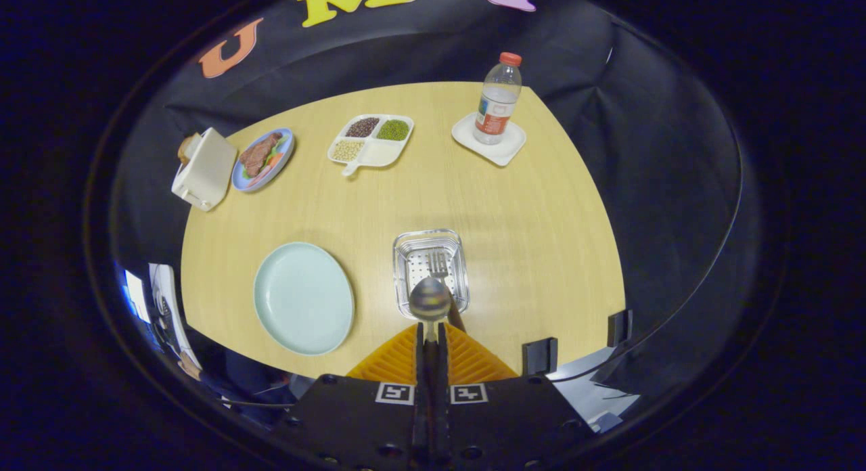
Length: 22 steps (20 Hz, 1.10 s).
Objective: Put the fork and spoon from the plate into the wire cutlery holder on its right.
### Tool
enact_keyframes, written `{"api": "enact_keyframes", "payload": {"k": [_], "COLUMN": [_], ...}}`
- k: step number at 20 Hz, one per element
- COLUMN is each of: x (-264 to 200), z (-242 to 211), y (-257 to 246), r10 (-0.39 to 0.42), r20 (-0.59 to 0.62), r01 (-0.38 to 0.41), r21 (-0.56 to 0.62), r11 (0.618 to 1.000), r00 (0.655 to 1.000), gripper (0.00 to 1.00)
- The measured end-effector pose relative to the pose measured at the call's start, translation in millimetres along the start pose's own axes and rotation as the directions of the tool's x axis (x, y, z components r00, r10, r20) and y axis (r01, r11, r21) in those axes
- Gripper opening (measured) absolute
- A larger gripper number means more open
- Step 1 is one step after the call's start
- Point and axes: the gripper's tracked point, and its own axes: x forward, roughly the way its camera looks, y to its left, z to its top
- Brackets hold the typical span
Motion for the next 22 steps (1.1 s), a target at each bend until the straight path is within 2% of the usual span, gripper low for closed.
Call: {"api": "enact_keyframes", "payload": {"k": [4,7,8,12,15,16,17,19,22], "x": [-5,-11,-14,-24,-36,-43,-52,-74,-110], "z": [2,10,12,18,13,11,10,9,-2], "y": [3,5,4,3,5,9,10,12,23], "r10": [0.010,0.025,0.028,0.043,0.059,0.072,0.076,0.081,0.115], "r20": [0.008,0.035,0.042,0.099,0.143,0.167,0.201,0.297,0.446], "r01": [-0.010,-0.025,-0.029,-0.047,-0.066,-0.080,-0.084,-0.086,-0.102], "r21": [0.012,0.018,0.019,0.037,0.044,0.040,0.034,0.005,-0.055], "r11": [1.000,1.000,0.999,0.998,0.997,0.996,0.996,0.996,0.993], "r00": [1.000,0.999,0.999,0.994,0.988,0.983,0.977,0.951,0.887], "gripper": [0.05,0.11,0.27,0.69,0.81,0.97,0.99,0.97,0.97]}}
